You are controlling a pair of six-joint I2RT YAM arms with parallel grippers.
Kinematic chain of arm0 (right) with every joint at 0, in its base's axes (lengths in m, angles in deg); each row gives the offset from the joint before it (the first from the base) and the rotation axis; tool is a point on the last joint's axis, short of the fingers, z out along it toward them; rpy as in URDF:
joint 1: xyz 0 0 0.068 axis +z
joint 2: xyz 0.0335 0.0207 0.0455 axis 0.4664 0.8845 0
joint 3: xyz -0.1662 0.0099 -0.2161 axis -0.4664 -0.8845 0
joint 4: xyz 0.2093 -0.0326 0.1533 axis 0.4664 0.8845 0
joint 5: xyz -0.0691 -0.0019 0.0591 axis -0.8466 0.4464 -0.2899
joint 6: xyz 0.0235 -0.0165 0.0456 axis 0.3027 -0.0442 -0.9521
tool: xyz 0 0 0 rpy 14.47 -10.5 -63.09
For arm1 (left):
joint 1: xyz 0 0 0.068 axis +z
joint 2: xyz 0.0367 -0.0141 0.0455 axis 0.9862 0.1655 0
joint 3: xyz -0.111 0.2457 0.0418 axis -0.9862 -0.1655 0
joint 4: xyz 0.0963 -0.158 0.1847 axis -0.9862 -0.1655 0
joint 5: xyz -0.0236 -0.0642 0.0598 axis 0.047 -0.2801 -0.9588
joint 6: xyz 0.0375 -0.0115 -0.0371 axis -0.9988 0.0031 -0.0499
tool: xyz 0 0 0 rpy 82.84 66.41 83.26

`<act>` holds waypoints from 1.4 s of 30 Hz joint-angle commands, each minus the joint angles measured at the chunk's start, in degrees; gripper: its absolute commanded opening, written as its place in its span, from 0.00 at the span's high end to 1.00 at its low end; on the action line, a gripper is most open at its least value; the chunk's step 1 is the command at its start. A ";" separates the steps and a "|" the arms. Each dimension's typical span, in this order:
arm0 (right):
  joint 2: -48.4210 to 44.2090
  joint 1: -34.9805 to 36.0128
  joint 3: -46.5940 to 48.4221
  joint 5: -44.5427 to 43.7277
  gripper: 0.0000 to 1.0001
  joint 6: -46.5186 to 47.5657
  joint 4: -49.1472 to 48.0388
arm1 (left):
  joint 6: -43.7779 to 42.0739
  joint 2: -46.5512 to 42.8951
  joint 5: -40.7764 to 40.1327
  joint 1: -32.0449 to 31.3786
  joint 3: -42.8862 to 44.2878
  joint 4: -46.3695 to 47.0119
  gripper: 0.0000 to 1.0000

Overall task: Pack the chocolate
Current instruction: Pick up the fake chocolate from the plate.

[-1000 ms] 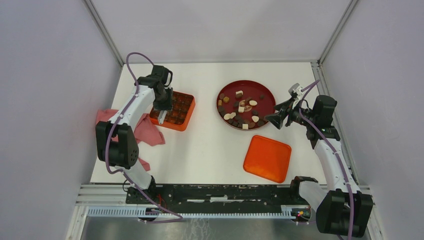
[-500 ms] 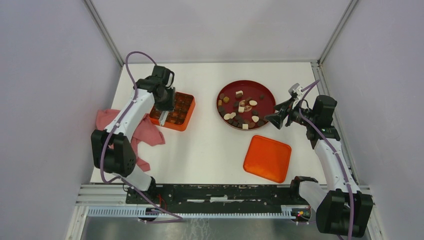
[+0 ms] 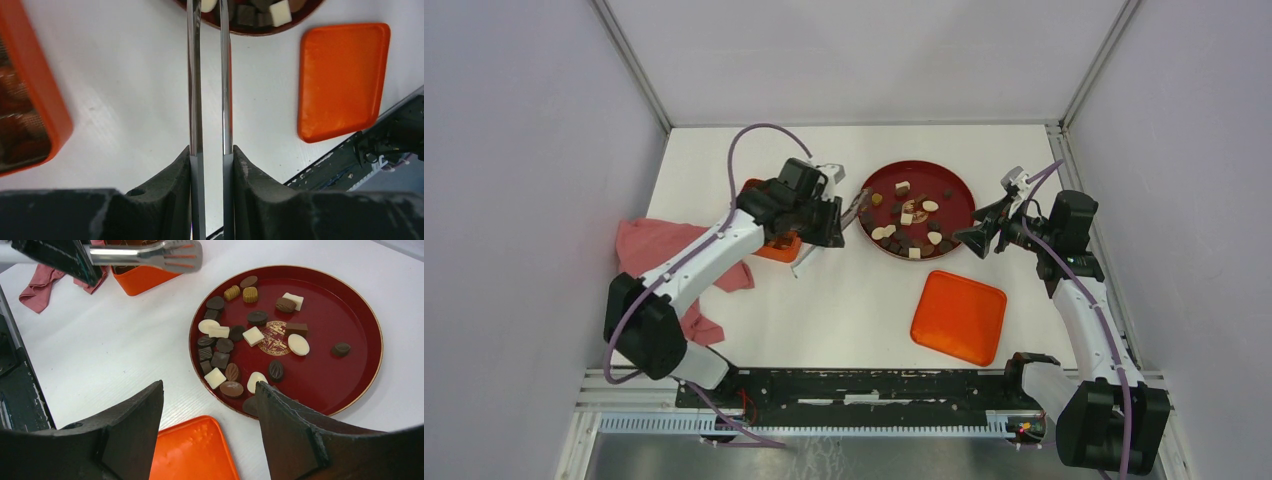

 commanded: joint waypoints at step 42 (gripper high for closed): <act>-0.29 -0.20 -0.37 1.39 0.27 0.29 -2.18 | -6.20 35.98 -10.62 -10.38 36.42 -11.96 0.58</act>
